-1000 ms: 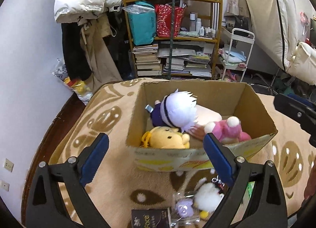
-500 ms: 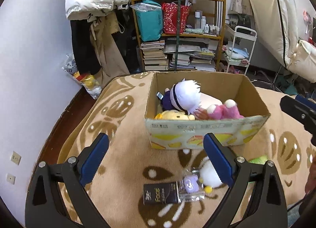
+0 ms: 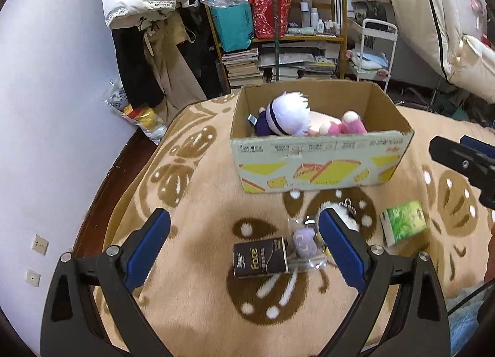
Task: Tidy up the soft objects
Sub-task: 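Withdraw both open tools from the box toward the remaining items, then close the left tool on the black Face tissue pack while the right tool closes on the green tissue pack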
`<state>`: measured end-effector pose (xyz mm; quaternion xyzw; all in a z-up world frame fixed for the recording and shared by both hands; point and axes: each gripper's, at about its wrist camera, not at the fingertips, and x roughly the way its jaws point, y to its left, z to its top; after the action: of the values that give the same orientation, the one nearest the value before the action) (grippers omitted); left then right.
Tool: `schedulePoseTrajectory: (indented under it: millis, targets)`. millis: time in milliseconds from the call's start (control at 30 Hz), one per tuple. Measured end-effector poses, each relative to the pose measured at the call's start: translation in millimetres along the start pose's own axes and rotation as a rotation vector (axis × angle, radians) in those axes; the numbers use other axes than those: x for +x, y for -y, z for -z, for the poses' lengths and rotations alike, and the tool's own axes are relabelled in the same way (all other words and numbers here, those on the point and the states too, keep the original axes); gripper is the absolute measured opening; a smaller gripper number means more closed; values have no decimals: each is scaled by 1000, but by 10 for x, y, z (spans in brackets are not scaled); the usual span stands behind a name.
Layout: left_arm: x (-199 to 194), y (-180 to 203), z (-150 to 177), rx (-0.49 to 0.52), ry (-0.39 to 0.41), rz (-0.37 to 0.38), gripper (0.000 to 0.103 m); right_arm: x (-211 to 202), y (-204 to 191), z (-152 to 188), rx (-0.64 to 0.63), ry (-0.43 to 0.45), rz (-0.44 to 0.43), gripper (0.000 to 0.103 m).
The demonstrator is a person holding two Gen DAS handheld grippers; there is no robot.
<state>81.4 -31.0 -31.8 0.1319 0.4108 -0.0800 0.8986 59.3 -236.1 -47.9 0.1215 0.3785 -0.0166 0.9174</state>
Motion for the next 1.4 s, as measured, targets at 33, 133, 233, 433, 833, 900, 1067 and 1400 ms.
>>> schedulePoseTrajectory:
  millis: [33, 133, 233, 433, 833, 900, 1067, 1400]
  targets:
    - [5, -5, 15, -3, -6, 3, 96, 15, 2, 25, 4, -12, -2, 103]
    - [79, -36, 55, -26, -39, 29, 96, 60, 16, 81, 5, -33, 7, 103]
    - [201, -95, 85, -61, -86, 48, 96, 115, 37, 108, 1, -47, 21, 103]
    - [420, -201, 111, -122, -154, 69, 96, 232, 126, 125, 31, -81, 37, 103]
    - [871, -191, 155, -142, -293, 83, 96, 545, 188, 223, 33, -186, 84, 103]
    - [953, -186, 180, -150, -325, 91, 96, 627, 213, 263, 34, -229, 106, 103]
    - [1171, -187, 262, -167, -415, 105, 96, 842, 284, 385, 49, -360, 114, 103]
    - [1369, -129, 371, -163, -481, 112, 95, 1053, 394, 556, 86, -494, 135, 103]
